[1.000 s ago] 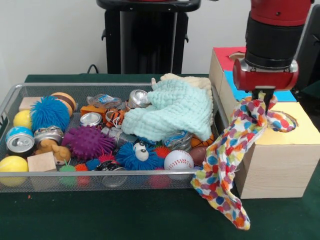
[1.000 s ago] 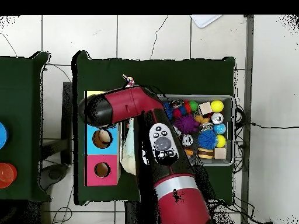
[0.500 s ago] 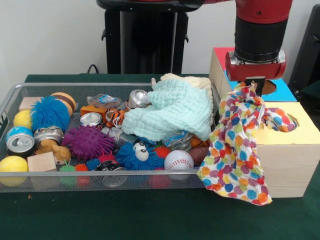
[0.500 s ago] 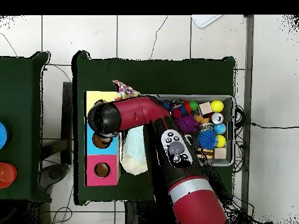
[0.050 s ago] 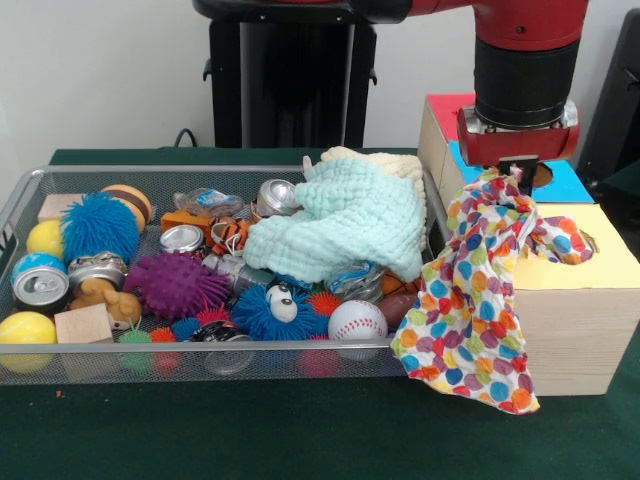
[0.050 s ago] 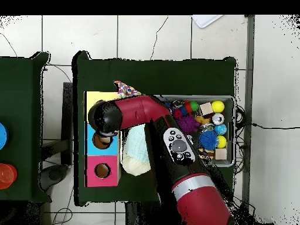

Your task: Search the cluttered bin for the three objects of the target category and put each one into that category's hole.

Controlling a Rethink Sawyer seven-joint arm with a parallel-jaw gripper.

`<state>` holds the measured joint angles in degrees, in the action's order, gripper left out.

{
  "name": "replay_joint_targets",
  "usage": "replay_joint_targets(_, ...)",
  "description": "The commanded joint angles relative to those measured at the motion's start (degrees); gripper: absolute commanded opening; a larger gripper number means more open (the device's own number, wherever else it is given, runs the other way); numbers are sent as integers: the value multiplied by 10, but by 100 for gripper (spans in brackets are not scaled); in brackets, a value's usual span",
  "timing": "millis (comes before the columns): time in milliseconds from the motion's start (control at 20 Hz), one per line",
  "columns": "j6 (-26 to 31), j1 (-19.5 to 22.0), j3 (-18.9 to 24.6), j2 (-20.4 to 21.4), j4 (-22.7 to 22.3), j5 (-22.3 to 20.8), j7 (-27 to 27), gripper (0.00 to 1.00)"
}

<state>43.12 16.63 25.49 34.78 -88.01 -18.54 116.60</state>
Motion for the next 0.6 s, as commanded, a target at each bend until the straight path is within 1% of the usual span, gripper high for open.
replay_joint_targets(50, -38, -37, 42, -106, 24, -37, -64, 0)
replay_joint_targets(100, -37, -43, 39, -110, 43, -40, -63, 0)
replay_joint_targets(150, -37, -45, 39, -105, 46, -41, -64, 0)
replay_joint_targets(200, -26, -50, 36, -108, 63, -43, -67, 0)
replay_joint_targets(300, -15, -58, 28, -104, 79, -44, -65, 0)
replay_joint_targets(400, -3, -62, 23, -91, 77, -42, -62, 0)
replay_joint_targets(450, 0, -60, 24, -79, 62, -40, -63, 0)
replay_joint_targets(600, 0, -57, 19, -61, 34, -39, -59, 0)
